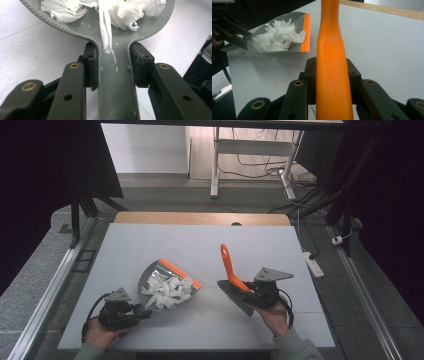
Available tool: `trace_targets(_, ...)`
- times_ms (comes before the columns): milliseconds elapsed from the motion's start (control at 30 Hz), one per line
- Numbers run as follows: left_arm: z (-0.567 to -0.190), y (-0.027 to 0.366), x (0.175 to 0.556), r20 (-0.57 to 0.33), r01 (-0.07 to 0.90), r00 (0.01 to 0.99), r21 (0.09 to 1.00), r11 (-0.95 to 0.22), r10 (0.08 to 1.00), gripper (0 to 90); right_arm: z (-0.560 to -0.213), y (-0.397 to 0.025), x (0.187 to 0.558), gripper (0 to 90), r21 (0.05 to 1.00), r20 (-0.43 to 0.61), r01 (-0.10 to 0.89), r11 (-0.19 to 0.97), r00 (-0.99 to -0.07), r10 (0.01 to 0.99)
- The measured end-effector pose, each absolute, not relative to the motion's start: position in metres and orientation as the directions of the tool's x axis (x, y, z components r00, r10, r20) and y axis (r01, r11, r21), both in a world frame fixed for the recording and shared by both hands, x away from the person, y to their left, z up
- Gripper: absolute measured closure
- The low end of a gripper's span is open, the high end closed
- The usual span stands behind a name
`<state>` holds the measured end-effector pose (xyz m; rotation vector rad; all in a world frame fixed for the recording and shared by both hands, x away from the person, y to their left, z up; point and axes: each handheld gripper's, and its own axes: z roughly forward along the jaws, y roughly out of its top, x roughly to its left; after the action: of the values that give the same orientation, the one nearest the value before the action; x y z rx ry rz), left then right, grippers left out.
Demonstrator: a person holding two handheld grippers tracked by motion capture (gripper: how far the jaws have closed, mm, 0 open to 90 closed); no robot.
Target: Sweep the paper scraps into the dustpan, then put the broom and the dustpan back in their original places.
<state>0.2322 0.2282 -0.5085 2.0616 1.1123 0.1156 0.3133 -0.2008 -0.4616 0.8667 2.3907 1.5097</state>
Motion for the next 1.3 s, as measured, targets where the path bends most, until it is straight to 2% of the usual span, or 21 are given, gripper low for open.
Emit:
trace_targets(767,-0.507,0.235,0.244,-0.312,0.733,0.479,0.657,-0.177,0.821,61.5,-0.465,-0.227,0.319,70.4,0.873,0.173,0.395,0.286,-0.799,0.576)
trace_targets(1300,-0.505,0.244,0.242,-0.299,0.737,0.414,0.665,-0.123,0.86,61.4,-0.468,-0.219,0.315,70.4,0.855,0.186,0.417,0.309,-0.802,0.567)
